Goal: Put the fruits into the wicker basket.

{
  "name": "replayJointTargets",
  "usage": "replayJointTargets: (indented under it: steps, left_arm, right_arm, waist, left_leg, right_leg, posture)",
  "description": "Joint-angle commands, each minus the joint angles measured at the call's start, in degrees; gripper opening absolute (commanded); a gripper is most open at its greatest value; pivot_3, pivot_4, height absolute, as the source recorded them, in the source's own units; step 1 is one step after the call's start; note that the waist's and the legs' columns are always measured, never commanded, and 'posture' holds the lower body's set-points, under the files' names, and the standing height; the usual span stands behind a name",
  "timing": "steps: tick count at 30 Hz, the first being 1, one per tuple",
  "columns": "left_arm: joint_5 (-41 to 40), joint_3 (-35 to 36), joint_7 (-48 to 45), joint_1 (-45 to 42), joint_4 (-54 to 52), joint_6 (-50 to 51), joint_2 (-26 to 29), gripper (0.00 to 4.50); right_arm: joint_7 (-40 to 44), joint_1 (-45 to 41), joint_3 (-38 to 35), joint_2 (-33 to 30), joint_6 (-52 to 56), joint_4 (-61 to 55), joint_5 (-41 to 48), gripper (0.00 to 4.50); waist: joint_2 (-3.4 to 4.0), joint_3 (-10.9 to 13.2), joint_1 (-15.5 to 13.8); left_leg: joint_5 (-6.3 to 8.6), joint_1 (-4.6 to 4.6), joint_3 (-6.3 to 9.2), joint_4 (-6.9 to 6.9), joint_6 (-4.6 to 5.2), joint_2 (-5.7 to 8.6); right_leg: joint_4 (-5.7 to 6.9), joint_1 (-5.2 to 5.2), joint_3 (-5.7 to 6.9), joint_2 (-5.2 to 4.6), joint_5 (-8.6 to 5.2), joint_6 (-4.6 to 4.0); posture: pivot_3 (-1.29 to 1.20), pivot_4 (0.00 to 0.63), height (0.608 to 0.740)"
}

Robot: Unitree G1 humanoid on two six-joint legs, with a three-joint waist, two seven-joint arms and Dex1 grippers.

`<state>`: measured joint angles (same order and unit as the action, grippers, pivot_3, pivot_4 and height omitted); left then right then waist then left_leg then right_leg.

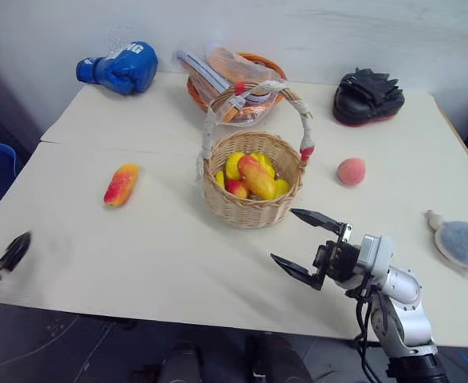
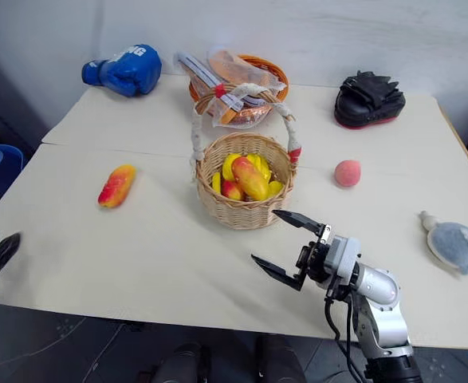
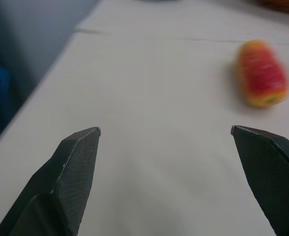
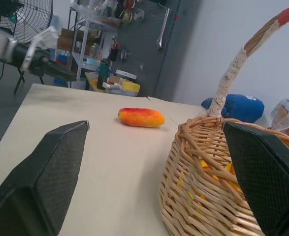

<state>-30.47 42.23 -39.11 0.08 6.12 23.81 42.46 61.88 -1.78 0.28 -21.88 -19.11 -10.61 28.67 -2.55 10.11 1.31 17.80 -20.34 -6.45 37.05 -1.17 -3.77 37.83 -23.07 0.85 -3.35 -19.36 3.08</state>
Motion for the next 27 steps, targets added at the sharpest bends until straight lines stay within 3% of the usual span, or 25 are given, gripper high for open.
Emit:
replayJointTargets:
  steps: [1, 5, 10, 13, 16, 18, 20, 24, 27]
  left_arm:
    - [0.1, -8.4, 1.6, -9.9, -0.8, 7.4, 4.3, 4.46]
    - [8.6, -21.2, 2.9, -22.5, 12.3, 8.2, 5.0, 4.46]
    - [13.2, -28.0, 1.8, -34.8, 26.7, 5.8, 3.2, 4.46]
    - [14.8, -30.6, -0.2, -38.0, 31.4, 5.0, 2.5, 3.84]
    - [15.1, -31.0, -1.7, -39.3, 33.6, 3.9, 2.2, 2.88]
    - [14.9, -30.5, -2.7, -39.3, 34.0, 1.9, 2.2, 2.24]
    - [12.7, -28.8, -7.4, -37.9, 31.0, -1.8, 2.7, 1.87]
    - [6.9, -26.7, -21.5, -31.6, 15.9, -6.8, 6.0, 1.86]
    - [5.9, -29.7, -27.0, -29.6, 7.6, -6.5, 7.2, 1.86]
  right_arm:
    - [0.4, -0.7, -0.3, 0.1, -1.8, 0.1, 0.3, 4.5]
    - [-0.6, -2.0, 0.3, 0.4, -1.5, 0.1, -0.2, 4.5]
    - [-3.8, -4.4, 1.1, 0.7, 0.2, -1.5, -1.5, 4.5]
    - [-5.9, -5.3, 1.4, 0.5, 1.5, -2.8, -2.3, 4.5]
    - [-8.0, -5.3, 1.0, 0.0, 3.1, -4.7, -2.6, 4.5]
    - [-9.0, -5.0, 0.7, -0.4, 4.0, -6.0, -2.7, 4.5]
    - [-9.7, -4.4, 0.4, -0.8, 4.5, -6.8, -2.8, 4.5]
    - [-12.0, -1.5, -2.5, -2.6, 5.5, -9.8, -2.5, 4.5]
    - [-14.3, 0.6, -5.5, -3.6, 6.5, -11.6, -1.6, 4.5]
  waist:
    - [0.02, 0.0, 0.3]
    - [0.35, 0.1, 1.2]
    - [0.28, 0.1, 1.7]
    - [0.24, 0.1, 1.6]
    - [0.24, 0.1, 1.5]
    - [0.24, 0.1, 1.4]
    - [0.24, 0.1, 1.2]
    - [0.24, 0.1, 0.7]
    - [0.25, 0.1, 0.3]
  left_leg:
    - [-0.03, -0.01, 0.01, 0.01, 0.04, 0.01]
    - [-0.01, 0.09, -0.27, -0.07, 0.07, -0.02]
    - [-0.18, -0.23, -0.42, 0.13, -0.23, -0.11]
    - [-0.25, -0.48, -0.4, 0.26, -0.26, -0.15]
    - [-0.27, -0.5, -0.4, 0.27, -0.29, -0.15]
    - [-0.27, -0.52, -0.4, 0.29, -0.29, -0.14]
    - [-0.27, -0.52, -0.39, 0.31, -0.29, -0.14]
    - [-0.27, -0.71, -0.34, 0.34, -0.29, -0.19]
    - [-0.25, -0.72, -0.33, 0.35, -0.27, -0.15]
  right_leg:
    - [0.0, 0.03, 0.09, -0.04, 0.0, 0.0]
    - [-0.02, 0.07, 0.23, -0.06, 0.01, 0.03]
    - [0.14, -0.4, 0.26, 0.16, 0.02, 0.06]
    - [0.16, -0.58, 0.3, 0.19, 0.04, 0.1]
    - [0.17, -0.58, 0.3, 0.18, 0.05, 0.1]
    - [0.17, -0.59, 0.3, 0.16, 0.05, 0.1]
    - [0.17, -0.59, 0.3, 0.16, 0.05, 0.1]
    - [0.16, -0.69, 0.33, 0.15, 0.05, 0.1]
    - [0.12, -0.68, 0.32, 0.12, 0.04, 0.1]
  posture:
    - [0.0, 0.15, 0.74]
    - [0.0, 0.15, 0.74]
    - [0.0, 0.15, 0.74]
    - [0.0, 0.15, 0.74]
    - [0.0, 0.15, 0.74]
    - [0.0, 0.15, 0.74]
    - [0.0, 0.15, 0.74]
    - [0.0, 0.15, 0.74]
    - [0.0, 0.15, 0.74]
